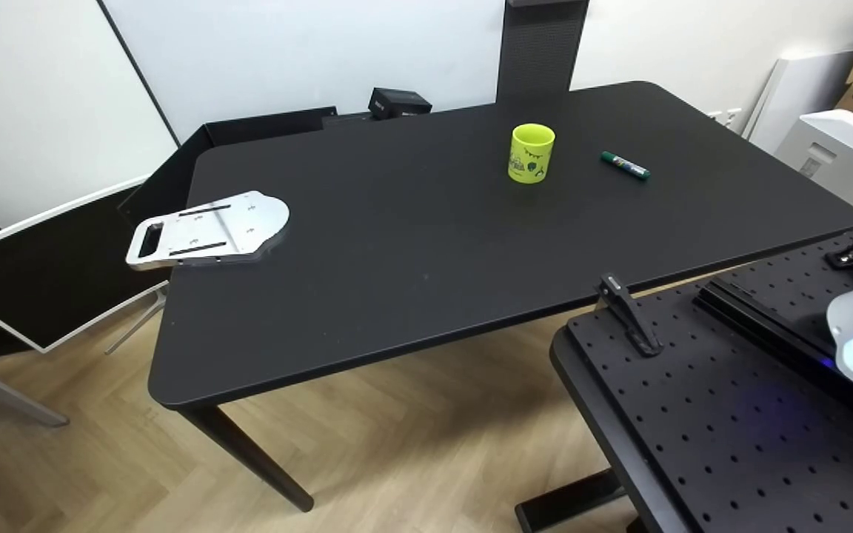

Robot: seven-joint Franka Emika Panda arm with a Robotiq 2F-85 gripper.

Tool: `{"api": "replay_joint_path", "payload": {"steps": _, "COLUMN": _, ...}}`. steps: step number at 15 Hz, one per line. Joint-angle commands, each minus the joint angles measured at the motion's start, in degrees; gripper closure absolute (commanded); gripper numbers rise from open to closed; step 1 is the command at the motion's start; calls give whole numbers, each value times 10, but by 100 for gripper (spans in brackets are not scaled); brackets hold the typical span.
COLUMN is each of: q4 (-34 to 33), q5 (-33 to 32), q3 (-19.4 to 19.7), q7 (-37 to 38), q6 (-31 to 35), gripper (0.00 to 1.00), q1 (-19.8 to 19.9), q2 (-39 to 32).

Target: Pick up the pen from the table and place it on the table.

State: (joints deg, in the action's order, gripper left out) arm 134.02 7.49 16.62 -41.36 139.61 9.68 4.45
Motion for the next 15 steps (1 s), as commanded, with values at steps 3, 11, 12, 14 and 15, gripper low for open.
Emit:
{"api": "replay_joint_path", "payload": {"steps": 3, "q4": -37, "q5": -3, "q3": -37, "q7": 30, "q6": -18, "gripper": 0, "q1": -8, "q2": -25}}
{"api": "replay_joint_path", "payload": {"steps": 11, "q4": -45, "q5": -12, "q3": -91, "q7": 92, "q6": -12, "gripper": 0, "q1": -38, "q2": -43}}
{"api": "replay_joint_path", "payload": {"steps": 12, "q4": -45, "q5": -9, "q3": -95, "q7": 105, "q6": -11, "gripper": 0, "q1": -40, "q2": -47}}
{"api": "replay_joint_path", "payload": {"steps": 14, "q4": -46, "q5": -6, "q3": -102, "q7": 129, "q6": -8, "gripper": 0, "q1": -43, "q2": -58}}
{"api": "replay_joint_path", "payload": {"steps": 15, "q4": -47, "q5": -9, "q3": -105, "q7": 140, "q6": -9, "gripper": 0, "q1": -44, "q2": -63}}
